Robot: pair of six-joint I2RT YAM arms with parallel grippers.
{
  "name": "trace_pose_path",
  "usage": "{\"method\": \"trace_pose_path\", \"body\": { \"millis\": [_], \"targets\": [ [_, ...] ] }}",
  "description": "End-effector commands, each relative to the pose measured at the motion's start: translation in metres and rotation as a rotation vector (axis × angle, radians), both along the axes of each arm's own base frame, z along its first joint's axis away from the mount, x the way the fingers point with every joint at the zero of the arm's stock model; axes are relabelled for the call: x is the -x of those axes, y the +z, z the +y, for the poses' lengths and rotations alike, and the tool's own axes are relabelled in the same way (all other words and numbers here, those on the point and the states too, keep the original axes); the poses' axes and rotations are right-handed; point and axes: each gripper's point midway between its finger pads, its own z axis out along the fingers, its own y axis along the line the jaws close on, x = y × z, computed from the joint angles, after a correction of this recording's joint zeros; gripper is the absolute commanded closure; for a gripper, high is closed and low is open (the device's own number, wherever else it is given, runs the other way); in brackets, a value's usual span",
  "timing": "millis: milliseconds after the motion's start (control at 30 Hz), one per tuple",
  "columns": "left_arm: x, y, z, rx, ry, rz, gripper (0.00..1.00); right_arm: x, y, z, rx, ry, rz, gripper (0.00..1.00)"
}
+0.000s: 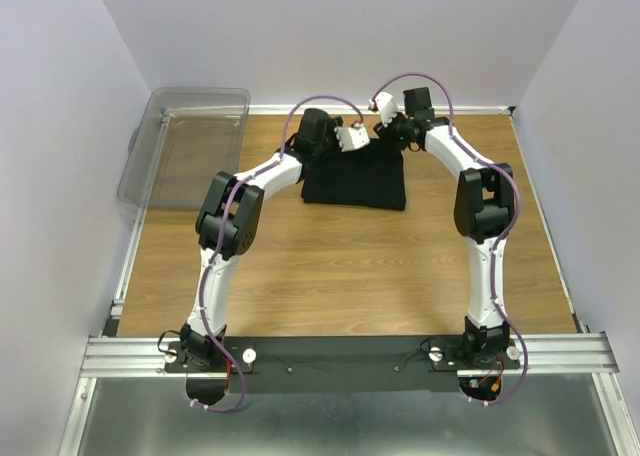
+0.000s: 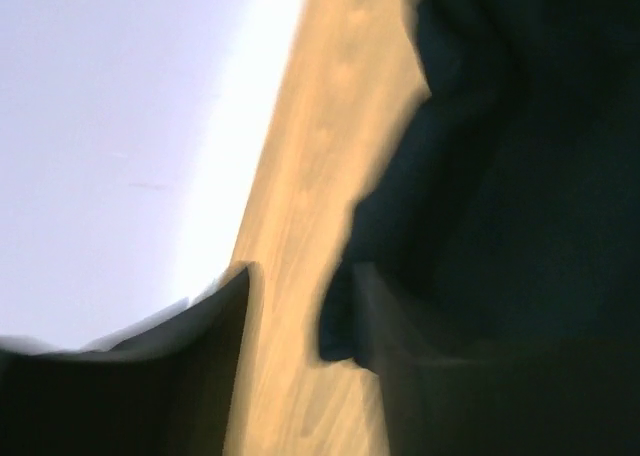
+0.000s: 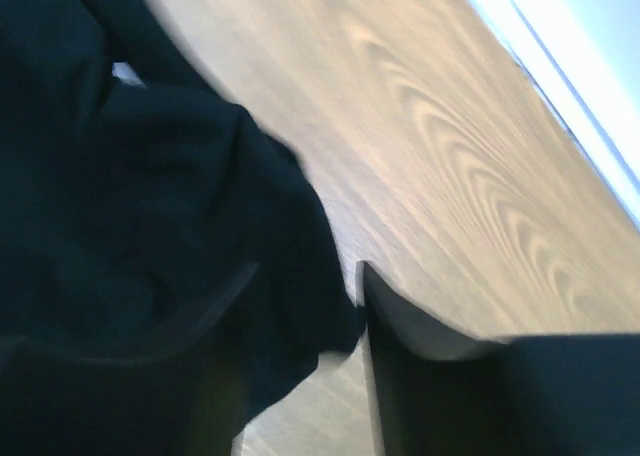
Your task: Fold and stack the t-shirts
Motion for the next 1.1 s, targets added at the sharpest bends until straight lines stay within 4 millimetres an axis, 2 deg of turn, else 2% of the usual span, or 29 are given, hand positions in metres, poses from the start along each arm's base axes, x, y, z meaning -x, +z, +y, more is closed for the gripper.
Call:
{"method": "trace_pose_path", "body": {
  "millis": [0,33,100,133,167,200,233,267,300,333,367,400,433,467,500,533,567,600,633,667,700,733,800,833,867,900,967,1033,1067],
  "targets": [
    [-0.041,0.046,0.022,0.128,0.280,-0.096,0.32,-0.031,0.028,-0.027,-0.043,-0.276,-0.087,0.43],
    [-0.051,0.079,0.047,0.183,0.457,-0.177,0.19,-0.041,0.046,-0.043,-0.079,-0.436,-0.140,0.37],
    [-0.052,0.138,0.070,0.401,0.625,-0.267,0.10,-0.047,0.061,-0.074,-0.109,-0.644,-0.189,0.35],
    [-0.048,0.156,0.076,0.452,0.657,-0.287,0.09,-0.046,0.075,-0.078,-0.142,-0.667,-0.201,0.35],
    [-0.043,0.169,0.075,0.485,0.642,-0.285,0.09,-0.043,0.077,-0.082,-0.170,-0.671,-0.189,0.35],
    [-0.028,0.200,0.069,0.553,0.581,-0.276,0.09,-0.040,0.083,-0.082,-0.221,-0.656,-0.170,0.36],
    [-0.020,0.208,0.065,0.576,0.545,-0.257,0.09,-0.034,0.084,-0.078,-0.246,-0.625,-0.149,0.37],
    [-0.009,0.192,0.061,0.559,0.520,-0.183,0.09,-0.018,0.086,-0.071,-0.273,-0.571,-0.111,0.41],
    [0.008,0.207,0.048,0.612,0.424,-0.133,0.09,0.005,0.080,-0.039,-0.338,-0.355,-0.017,0.44],
    [0.018,0.186,0.044,0.610,0.389,-0.052,0.10,0.034,0.059,-0.023,-0.368,-0.225,0.077,0.51],
    [0.031,0.183,0.036,0.647,0.338,0.023,0.10,0.071,0.081,0.015,-0.476,0.071,0.109,0.56],
    [0.039,0.166,0.025,0.632,0.273,0.084,0.11,0.081,0.073,0.015,-0.473,0.067,0.149,0.63],
    [0.052,0.153,0.008,0.669,0.183,0.185,0.13,0.110,0.078,0.040,-0.571,0.240,0.225,0.67],
    [0.058,0.134,0.002,0.671,0.161,0.247,0.19,0.117,0.075,0.048,-0.603,0.262,0.273,0.76],
    [0.056,0.106,-0.005,0.666,0.158,0.321,0.23,0.113,0.067,0.059,-0.649,0.232,0.358,0.81],
    [0.051,0.103,-0.012,0.707,0.165,0.366,0.33,0.104,0.066,0.064,-0.668,0.204,0.385,0.84],
    [0.046,0.092,-0.015,0.719,0.181,0.409,0.39,0.094,0.063,0.065,-0.682,0.160,0.411,0.83],
    [0.041,0.076,-0.014,0.722,0.207,0.474,0.45,0.076,0.072,0.067,-0.696,0.125,0.395,0.83],
    [0.033,0.039,-0.019,0.723,0.235,0.564,0.54,0.066,0.051,0.066,-0.704,0.032,0.455,0.86],
    [0.030,0.048,-0.030,0.777,0.198,0.624,0.69,0.057,0.044,0.064,-0.700,-0.014,0.462,0.89],
    [0.024,0.042,-0.031,0.795,0.191,0.656,0.73,0.043,0.049,0.062,-0.705,-0.068,0.443,0.90],
    [0.020,0.028,-0.040,0.803,0.169,0.701,0.79,0.034,0.025,0.058,-0.698,-0.170,0.483,0.92],
    [0.018,0.010,-0.047,0.807,0.155,0.770,0.83,0.024,0.008,0.051,-0.674,-0.236,0.478,0.92],
    [0.020,-0.003,-0.048,0.799,0.165,0.797,0.83,0.021,0.009,0.049,-0.667,-0.245,0.465,0.92],
    [0.014,0.000,-0.049,0.810,0.166,0.796,0.83,0.019,-0.001,0.048,-0.660,-0.267,0.475,0.92],
    [0.011,-0.016,-0.049,0.809,0.186,0.821,0.83,0.012,-0.010,0.042,-0.649,-0.338,0.474,0.92],
    [0.001,-0.019,-0.048,0.827,0.201,0.826,0.83,0.007,-0.025,0.036,-0.631,-0.382,0.475,0.94],
    [-0.009,-0.039,-0.043,0.847,0.267,0.850,0.83,-0.003,-0.038,0.025,-0.608,-0.489,0.459,0.94],
    [-0.017,-0.042,-0.035,0.864,0.302,0.847,0.83,-0.008,-0.043,0.020,-0.601,-0.523,0.451,0.93]
  ]
}}
